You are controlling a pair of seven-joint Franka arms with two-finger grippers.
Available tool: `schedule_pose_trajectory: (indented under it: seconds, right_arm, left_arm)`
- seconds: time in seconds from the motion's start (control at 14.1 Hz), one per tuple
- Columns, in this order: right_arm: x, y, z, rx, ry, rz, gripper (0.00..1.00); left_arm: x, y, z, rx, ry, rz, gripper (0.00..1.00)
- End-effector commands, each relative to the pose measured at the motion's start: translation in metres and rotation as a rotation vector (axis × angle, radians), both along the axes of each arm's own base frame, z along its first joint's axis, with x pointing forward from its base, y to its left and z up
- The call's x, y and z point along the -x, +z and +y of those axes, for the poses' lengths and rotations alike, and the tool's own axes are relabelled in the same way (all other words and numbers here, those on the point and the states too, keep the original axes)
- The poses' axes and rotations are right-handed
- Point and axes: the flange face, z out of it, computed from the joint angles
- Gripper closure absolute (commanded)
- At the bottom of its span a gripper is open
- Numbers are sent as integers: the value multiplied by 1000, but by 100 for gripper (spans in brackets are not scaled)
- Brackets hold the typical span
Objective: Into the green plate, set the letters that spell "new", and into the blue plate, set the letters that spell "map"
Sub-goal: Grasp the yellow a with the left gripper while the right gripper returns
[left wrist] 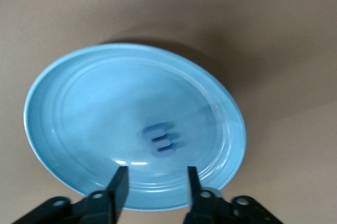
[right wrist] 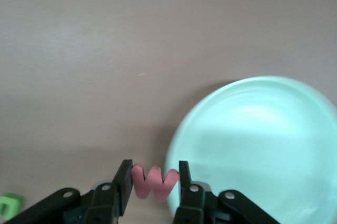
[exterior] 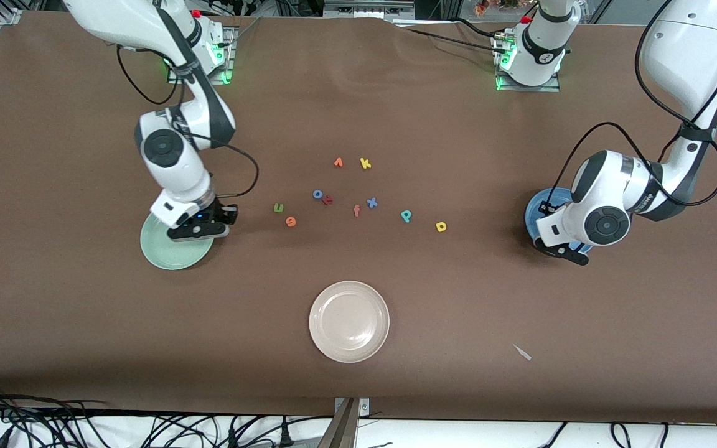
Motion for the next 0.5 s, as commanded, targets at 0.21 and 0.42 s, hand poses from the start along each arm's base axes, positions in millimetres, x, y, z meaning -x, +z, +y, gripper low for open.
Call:
schedule_pose_trajectory:
  seconds: [0.21, 0.42]
  right_arm:
    - [11, -40, -87, 40, 27, 24, 70]
    - [15, -43, -87, 30, 29, 1, 32]
  left_arm:
    - [-29, 27, -70, 251, 156, -24, 0]
    - [-26, 29, -123, 215, 258, -97, 0]
